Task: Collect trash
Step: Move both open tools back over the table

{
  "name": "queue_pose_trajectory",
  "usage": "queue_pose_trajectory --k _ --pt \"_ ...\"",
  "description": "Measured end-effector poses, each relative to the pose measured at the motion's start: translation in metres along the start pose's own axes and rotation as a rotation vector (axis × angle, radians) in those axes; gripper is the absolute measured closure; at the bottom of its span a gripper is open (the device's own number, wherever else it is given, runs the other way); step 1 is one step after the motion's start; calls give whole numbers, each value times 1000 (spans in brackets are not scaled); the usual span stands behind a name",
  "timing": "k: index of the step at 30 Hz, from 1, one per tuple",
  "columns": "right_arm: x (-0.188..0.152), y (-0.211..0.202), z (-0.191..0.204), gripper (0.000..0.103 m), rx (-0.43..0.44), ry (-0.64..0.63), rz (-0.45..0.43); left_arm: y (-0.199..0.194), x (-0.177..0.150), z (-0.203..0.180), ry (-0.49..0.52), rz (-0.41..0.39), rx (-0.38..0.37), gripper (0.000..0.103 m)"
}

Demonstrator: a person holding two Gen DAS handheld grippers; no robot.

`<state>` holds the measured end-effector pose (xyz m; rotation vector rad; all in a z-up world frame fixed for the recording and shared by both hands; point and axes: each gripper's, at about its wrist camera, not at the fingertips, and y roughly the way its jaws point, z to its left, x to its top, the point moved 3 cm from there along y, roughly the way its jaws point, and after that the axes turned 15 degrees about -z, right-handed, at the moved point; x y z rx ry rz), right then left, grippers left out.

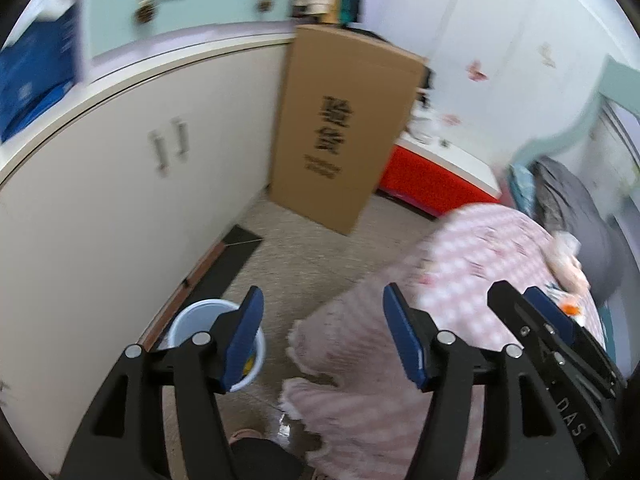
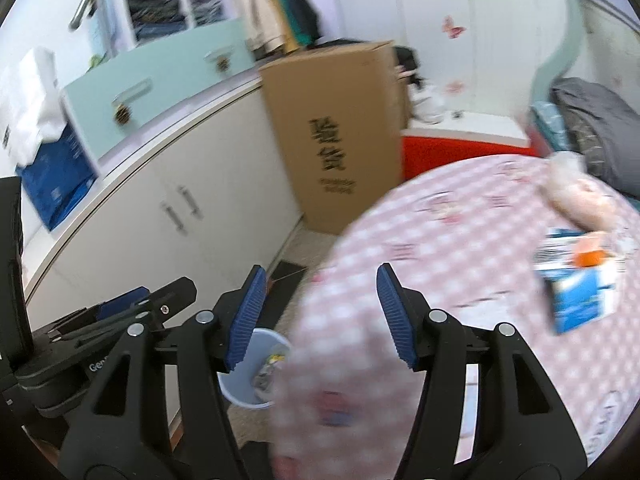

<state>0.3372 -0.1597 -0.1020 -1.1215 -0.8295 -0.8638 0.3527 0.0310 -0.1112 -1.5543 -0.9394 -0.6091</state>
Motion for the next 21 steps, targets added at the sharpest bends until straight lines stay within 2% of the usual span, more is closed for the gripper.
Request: queue_pose_trajectory --k 6,10,16,21 --pt "14 -27 -82 46 -116 50 -34 10 -7 -93 105 24 -99 41" --pt "16 -32 -136 46 -185 90 -20 21 -15 -145 176 42 -147 40" --pt "12 -17 -189 46 -238 108 51 43 -27 -197 247 89 -205 38" --pt "7 2 -208 47 -258 62 110 62 -37 -223 280 123 -216 37"
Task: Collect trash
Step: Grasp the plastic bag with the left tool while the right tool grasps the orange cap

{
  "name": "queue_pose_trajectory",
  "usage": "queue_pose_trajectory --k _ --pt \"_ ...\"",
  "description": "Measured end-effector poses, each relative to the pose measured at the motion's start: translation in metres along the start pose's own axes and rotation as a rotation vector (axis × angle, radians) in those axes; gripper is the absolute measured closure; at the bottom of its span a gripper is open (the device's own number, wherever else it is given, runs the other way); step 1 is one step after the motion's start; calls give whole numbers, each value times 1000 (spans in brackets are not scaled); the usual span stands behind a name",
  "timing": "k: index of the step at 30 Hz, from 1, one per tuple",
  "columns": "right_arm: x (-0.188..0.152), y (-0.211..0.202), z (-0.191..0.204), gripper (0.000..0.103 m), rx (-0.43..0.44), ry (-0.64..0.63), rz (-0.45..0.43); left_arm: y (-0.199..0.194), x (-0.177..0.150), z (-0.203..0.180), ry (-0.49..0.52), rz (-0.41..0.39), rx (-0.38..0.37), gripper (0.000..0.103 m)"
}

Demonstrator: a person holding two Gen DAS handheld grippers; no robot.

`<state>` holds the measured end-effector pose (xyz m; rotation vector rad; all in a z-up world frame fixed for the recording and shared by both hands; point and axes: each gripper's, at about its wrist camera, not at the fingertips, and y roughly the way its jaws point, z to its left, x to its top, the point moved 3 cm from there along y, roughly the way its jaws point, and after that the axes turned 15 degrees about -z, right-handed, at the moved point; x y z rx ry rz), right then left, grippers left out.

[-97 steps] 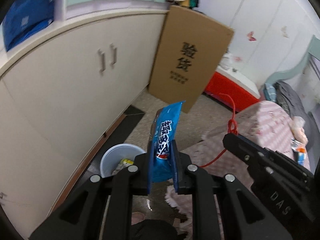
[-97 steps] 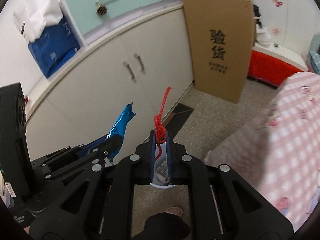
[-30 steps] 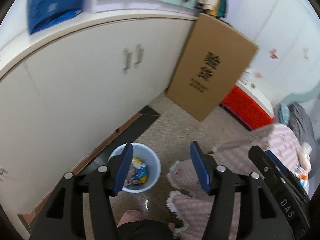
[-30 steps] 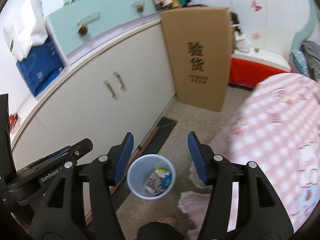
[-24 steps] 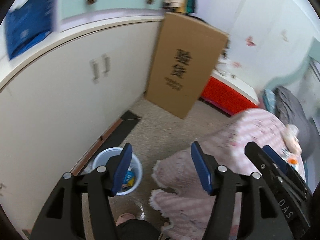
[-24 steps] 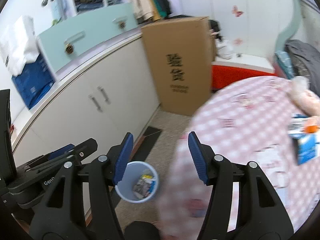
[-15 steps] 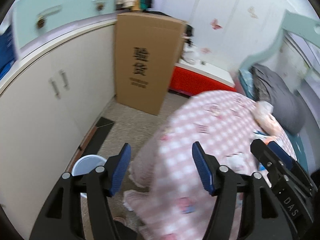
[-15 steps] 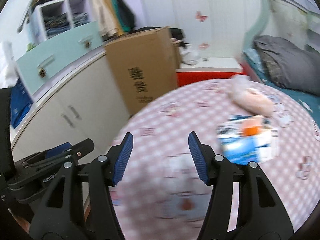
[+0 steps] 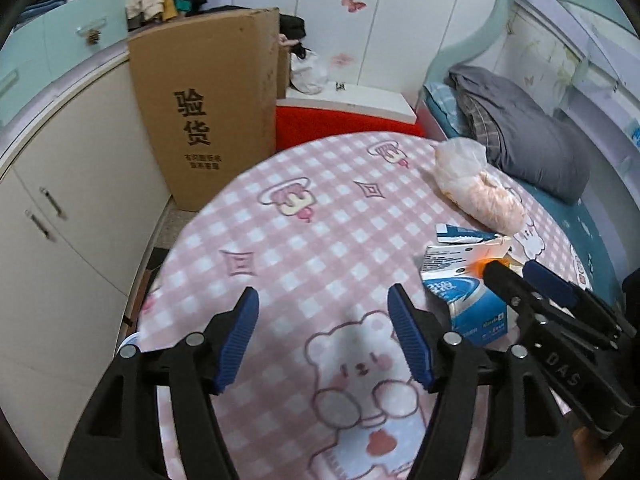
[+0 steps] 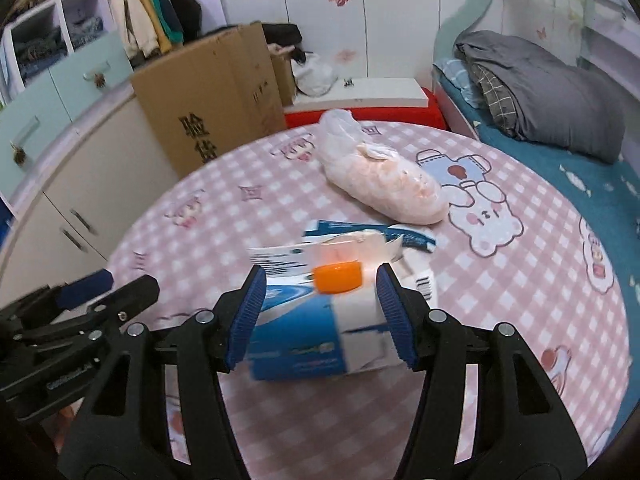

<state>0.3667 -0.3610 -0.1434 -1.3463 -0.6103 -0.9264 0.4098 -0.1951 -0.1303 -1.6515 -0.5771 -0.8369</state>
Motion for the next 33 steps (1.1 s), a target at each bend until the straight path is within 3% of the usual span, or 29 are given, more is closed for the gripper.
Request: queue_pose_trajectory --k 5,8,14,16,21,26,33 --pt "0 16 -2 55 -26 -84 31 20 0 -8 9 22 -4 37" --pt "-2 22 -3 74 -43 -134 44 28 1 -14 21 34 -13 37" --pt "3 7 -20 74 -13 -78 -8 33 13 -35 39 25 -51 37" --pt "13 -10 -38 74 0 -4 -71 33 18 -47 39 20 -78 37" --pt "33 -26 -79 74 -71 89 -178 35 34 -84 66 -3 -113 35" --pt "46 -20 -117 74 -130 156 -213 54 51 -121 68 -5 -126 32" --pt "52 -1 -147 74 -143 199 -209 106 57 -158 39 86 -113 32"
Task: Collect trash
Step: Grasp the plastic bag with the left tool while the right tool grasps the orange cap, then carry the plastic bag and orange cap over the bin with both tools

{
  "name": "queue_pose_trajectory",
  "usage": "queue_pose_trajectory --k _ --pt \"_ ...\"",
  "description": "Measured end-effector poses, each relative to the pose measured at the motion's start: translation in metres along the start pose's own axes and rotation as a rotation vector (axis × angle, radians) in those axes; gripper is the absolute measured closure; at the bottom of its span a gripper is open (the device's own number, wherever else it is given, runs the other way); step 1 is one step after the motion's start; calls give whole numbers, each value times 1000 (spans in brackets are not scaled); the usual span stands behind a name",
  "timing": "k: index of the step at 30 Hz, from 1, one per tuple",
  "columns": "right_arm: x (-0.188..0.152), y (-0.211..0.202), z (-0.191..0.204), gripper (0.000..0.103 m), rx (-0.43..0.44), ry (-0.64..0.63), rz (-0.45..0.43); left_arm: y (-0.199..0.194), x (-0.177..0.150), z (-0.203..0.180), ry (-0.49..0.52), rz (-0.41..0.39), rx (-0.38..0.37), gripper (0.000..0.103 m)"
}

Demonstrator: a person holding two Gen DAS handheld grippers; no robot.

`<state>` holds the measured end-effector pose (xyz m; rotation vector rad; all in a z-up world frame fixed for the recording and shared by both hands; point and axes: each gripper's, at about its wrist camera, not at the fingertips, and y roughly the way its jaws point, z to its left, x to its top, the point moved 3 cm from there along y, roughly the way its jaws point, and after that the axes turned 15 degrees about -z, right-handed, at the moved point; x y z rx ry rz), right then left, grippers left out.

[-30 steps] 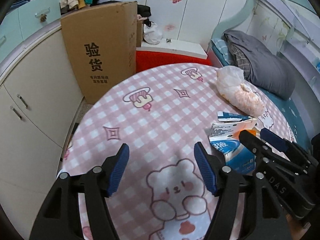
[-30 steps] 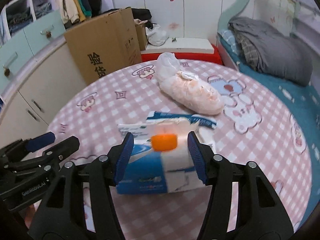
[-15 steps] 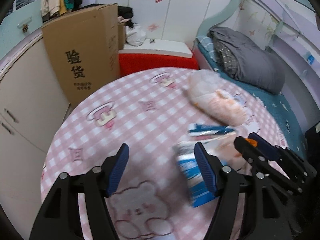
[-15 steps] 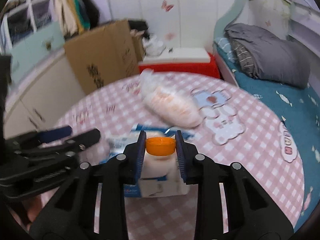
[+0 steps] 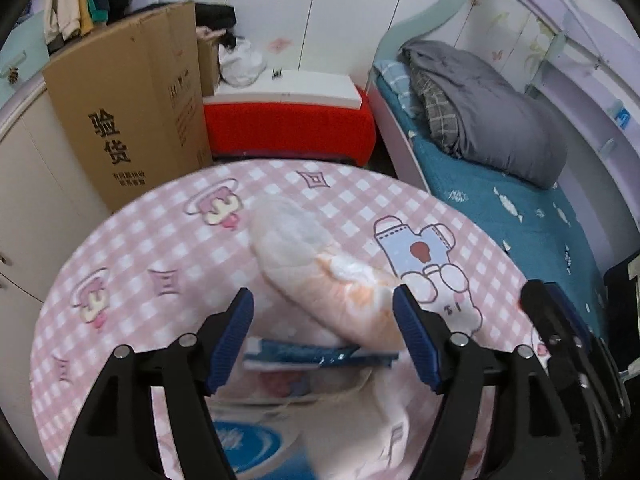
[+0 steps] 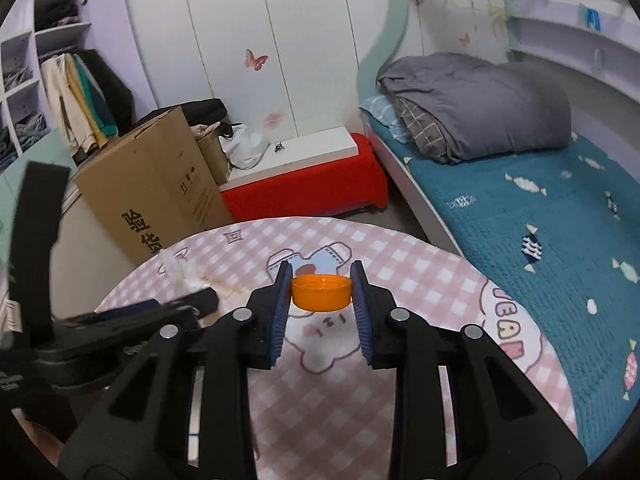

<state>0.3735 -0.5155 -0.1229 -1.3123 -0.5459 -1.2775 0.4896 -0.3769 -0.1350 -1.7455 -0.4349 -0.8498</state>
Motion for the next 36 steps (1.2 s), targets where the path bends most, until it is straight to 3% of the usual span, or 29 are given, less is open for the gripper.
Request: queue_pose_trajectory --k 5,9,12,20,27,36 --pt "-7 9 3 74 21 -6 30 20 -1 -12 19 25 10 36" --pt "-10 9 7 74 43 -4 40 25 -6 -11 -13 48 -56 60" --pt "-7 1 16 74 63 -14 30 14 -6 -8 -20 9 -64 69" --pt "11 -36 67 74 165 -40 -25 -59 8 22 -42 -152 -33 69" --pt "5 -79 160 74 348 -82 -36 -139 0 92 -64 -253 83 69" --pt "-57 -130 307 74 572 -182 36 -233 -42 232 -169 -301 251 69"
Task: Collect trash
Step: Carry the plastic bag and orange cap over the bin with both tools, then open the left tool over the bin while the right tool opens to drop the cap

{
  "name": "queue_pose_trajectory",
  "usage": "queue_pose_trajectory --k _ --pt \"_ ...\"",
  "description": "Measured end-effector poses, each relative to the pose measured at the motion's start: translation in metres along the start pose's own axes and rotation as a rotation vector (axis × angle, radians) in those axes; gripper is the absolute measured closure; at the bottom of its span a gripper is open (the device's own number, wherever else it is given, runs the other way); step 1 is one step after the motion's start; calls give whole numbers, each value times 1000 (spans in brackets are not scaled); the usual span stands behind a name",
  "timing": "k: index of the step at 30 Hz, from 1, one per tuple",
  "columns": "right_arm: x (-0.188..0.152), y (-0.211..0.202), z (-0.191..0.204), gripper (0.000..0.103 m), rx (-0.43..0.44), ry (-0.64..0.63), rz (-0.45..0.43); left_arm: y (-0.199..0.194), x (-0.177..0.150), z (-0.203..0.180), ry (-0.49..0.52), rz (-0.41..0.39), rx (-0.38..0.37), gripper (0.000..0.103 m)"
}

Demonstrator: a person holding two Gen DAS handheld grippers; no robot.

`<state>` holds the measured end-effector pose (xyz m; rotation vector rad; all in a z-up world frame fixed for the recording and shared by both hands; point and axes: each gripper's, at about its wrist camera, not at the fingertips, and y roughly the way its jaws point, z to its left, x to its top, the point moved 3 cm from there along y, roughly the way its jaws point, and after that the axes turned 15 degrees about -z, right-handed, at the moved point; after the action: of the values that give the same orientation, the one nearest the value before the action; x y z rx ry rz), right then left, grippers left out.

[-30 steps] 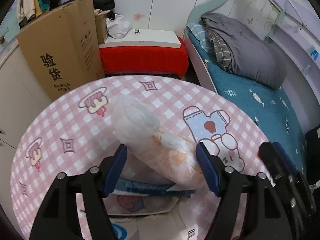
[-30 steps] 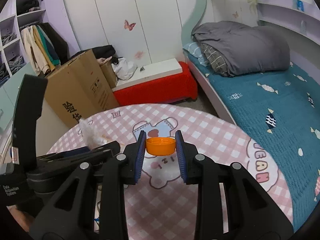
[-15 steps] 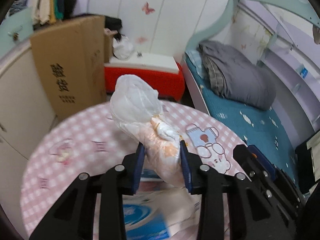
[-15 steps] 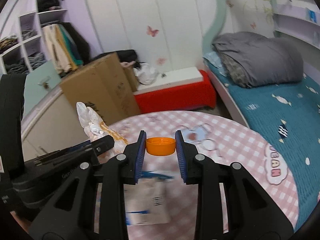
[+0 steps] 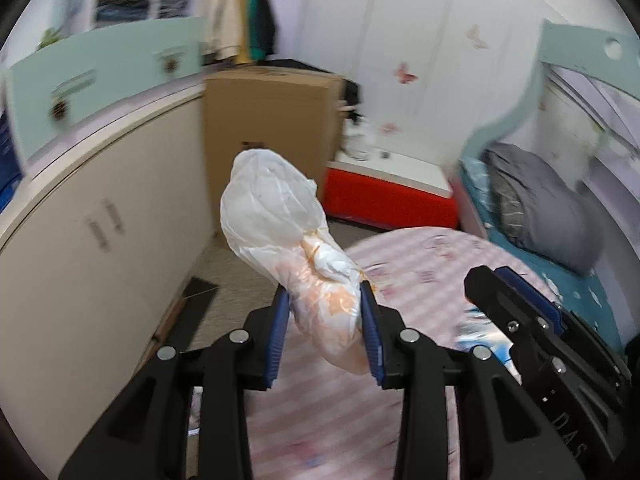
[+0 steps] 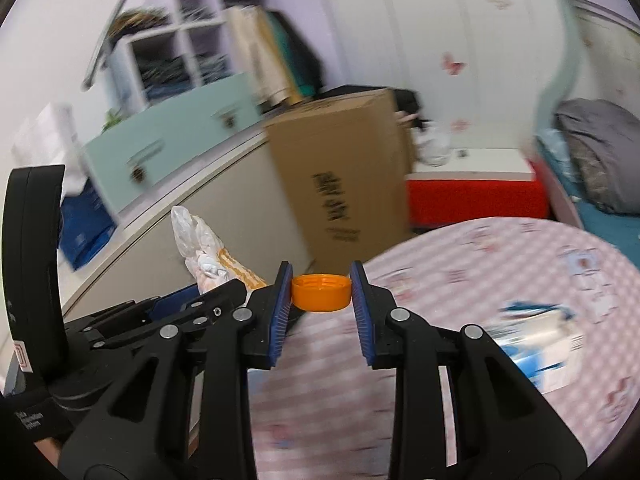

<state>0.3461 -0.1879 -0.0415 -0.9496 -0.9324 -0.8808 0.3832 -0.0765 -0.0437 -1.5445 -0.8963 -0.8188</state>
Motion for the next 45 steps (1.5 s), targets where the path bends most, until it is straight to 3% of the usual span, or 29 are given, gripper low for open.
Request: queue_pose_trajectory --k 5,11,19,21,23,45 --pt "-31 30 72 74 87 -18 78 -21 -16 92 -61 20 82 68" --pt "-79 71 140 74 133 -59 158 -21 -50 192 -138 95 178 68" --pt "-130 115 179 74 137 -80 247 12 -95 277 -250 212 258 59" --pt "-137 122 181 74 134 -73 263 21 -105 288 -265 247 268 47" --pt "-142 127 183 74 133 -68 279 28 -112 297 -281 268 288 44" --pt "-153 142 212 73 171 -88 309 12 -118 341 -379 239 332 41"
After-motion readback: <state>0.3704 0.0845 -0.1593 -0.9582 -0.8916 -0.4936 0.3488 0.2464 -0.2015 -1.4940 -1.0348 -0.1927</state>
